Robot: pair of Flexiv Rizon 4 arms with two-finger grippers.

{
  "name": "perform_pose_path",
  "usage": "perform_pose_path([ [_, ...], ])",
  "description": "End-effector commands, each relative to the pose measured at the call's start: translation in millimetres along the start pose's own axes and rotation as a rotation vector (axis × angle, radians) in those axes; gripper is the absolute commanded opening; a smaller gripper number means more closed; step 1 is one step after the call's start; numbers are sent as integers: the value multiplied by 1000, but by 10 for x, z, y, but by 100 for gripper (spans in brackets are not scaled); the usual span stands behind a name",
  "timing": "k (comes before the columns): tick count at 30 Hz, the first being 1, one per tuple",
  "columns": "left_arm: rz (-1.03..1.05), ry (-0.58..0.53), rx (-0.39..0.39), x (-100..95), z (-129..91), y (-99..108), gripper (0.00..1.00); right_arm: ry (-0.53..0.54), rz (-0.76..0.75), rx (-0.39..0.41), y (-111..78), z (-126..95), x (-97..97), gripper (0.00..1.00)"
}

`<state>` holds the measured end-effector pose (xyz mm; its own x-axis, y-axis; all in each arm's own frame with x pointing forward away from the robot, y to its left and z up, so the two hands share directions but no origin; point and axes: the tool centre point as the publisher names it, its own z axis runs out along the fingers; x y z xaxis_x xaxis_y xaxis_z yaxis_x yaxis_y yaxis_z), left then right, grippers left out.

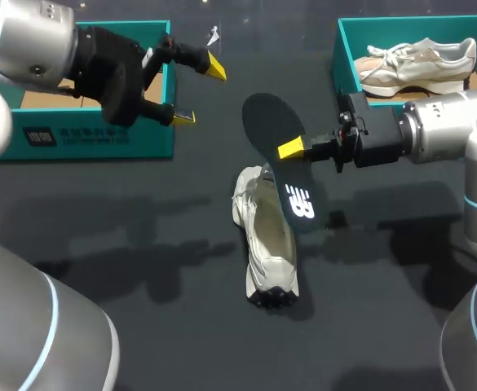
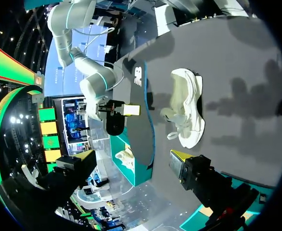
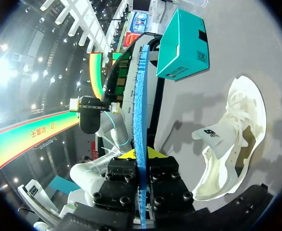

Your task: Take the shoe out of the shoebox, open the shoe tongue, remove and reinsert the insole, then place the shoe into the shoebox

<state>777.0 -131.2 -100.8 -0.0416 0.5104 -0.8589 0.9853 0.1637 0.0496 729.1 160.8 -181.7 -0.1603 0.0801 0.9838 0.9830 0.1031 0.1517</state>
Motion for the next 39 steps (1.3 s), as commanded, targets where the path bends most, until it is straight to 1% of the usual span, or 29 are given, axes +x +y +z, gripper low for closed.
perform_pose_path([
  [1,-14,-245,-9,165,96,-31,100,-3,0,-1,-7,11,0,0],
  [5,-18,-277,-19,258,183,-47,100,-3,0,-1,-7,11,0,0],
  [9,-5,-387,-11,274,198,-94,100,-3,0,-1,-7,11,0,0],
  [22,-5,-387,-11,274,198,-94,100,-3,0,-1,-7,11,0,0],
  [29,-24,-431,-28,378,418,-133,100,-12,14,-2,10,38,15,0],
  [32,-34,-460,-34,397,487,-147,100,-5,24,-21,14,62,33,0],
  [34,-31,-479,-46,404,546,-155,100,19,26,-40,12,72,36,0],
  [39,-48,-493,-56,402,672,-172,100,41,31,-59,-1,117,56,0],
])
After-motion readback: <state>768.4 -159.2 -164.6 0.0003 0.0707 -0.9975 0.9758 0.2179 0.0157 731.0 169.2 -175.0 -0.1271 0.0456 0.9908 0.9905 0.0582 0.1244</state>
